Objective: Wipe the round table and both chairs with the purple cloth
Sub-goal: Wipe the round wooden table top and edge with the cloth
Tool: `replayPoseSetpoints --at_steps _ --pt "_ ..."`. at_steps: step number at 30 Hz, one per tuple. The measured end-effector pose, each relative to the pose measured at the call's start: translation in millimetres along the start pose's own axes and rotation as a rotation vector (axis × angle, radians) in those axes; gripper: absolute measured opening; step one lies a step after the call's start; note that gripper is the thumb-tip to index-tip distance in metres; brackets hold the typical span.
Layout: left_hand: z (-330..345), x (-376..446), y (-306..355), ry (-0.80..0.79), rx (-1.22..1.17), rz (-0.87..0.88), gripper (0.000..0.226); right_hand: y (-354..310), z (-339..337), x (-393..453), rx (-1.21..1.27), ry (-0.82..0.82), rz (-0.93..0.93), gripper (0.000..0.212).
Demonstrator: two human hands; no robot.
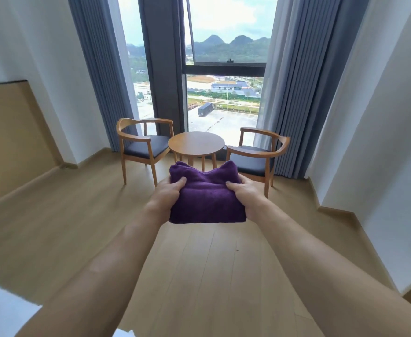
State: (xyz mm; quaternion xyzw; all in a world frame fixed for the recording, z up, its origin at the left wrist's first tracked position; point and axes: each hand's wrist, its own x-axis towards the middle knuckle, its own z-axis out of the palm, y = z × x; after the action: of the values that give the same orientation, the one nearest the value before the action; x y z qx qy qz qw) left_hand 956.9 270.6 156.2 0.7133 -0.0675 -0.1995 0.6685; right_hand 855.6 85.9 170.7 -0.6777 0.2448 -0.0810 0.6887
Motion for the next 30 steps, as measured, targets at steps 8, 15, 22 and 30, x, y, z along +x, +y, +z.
replayPoseSetpoints --at_steps 8,15,22,30 --pt "-5 122 30 0.039 -0.105 -0.039 0.031 -38 15 146 0.076 -0.123 -0.001 0.032" --pt "-8 214 51 0.195 -0.072 0.061 0.031 -70 28 252 0.049 -0.176 0.003 0.027" --pt "-13 291 55 0.183 -0.068 0.068 0.024 -67 50 344 0.024 -0.154 0.018 0.023" --pt "-38 439 66 0.099 -0.067 0.093 0.028 -85 87 466 0.037 -0.07 -0.003 0.035"
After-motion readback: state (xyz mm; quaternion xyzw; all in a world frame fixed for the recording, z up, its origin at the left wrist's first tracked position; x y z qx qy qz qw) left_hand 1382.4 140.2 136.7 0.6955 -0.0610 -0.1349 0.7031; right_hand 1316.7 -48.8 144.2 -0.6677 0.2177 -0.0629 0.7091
